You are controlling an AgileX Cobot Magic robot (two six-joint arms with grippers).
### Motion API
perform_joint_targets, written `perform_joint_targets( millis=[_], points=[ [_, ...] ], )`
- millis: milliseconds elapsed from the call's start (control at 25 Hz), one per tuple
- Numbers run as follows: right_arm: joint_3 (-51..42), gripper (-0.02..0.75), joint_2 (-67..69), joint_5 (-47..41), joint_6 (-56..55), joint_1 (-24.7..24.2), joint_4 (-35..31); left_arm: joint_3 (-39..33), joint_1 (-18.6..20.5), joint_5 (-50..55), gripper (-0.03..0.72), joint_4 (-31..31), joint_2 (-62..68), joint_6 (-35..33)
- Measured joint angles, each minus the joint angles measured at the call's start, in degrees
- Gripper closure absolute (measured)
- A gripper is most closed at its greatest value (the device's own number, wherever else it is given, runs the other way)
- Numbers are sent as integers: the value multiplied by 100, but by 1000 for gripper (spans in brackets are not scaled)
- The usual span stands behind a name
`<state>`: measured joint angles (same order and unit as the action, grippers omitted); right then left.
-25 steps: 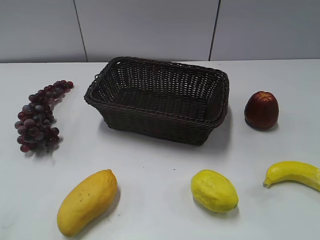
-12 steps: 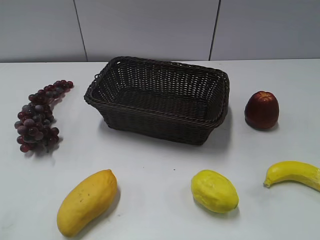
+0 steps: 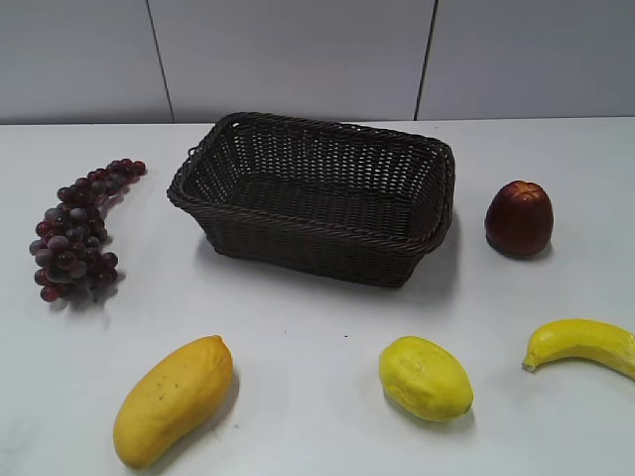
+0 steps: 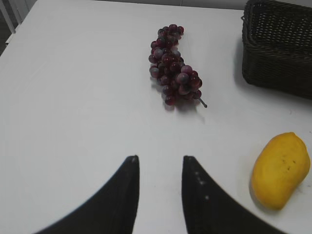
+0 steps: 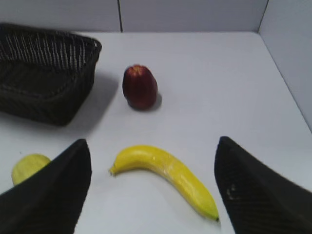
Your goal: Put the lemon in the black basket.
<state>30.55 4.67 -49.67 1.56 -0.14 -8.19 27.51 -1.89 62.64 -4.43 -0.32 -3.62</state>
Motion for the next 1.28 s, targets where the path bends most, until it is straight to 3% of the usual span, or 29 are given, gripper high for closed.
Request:
perform_joint_targets(
  millis=[160, 360, 560, 720, 920, 1080, 1280],
  points=[
    [8, 73, 843, 815, 124, 0, -126, 0, 0, 0, 450, 0, 0, 0],
    [16, 71, 1979, 1840, 414, 0, -729, 0, 0, 0, 450, 0, 0, 0],
    [355, 71, 2943, 1914, 1586, 173, -1417, 0, 0, 0, 450, 0, 0, 0],
    [794, 71, 3735, 1501, 2174, 729, -1548, 0, 0, 0, 450, 0, 0, 0],
    [1167, 73, 4689, 1235, 2272, 1610, -1217, 0, 0, 0, 450, 0, 0, 0],
    [1370, 76, 5533, 1025, 1963, 2402, -790, 0, 0, 0, 450, 0, 0, 0],
    [1458, 77, 6532, 899, 1580, 3047, -482, 0, 0, 0, 450, 0, 0, 0]
  ],
)
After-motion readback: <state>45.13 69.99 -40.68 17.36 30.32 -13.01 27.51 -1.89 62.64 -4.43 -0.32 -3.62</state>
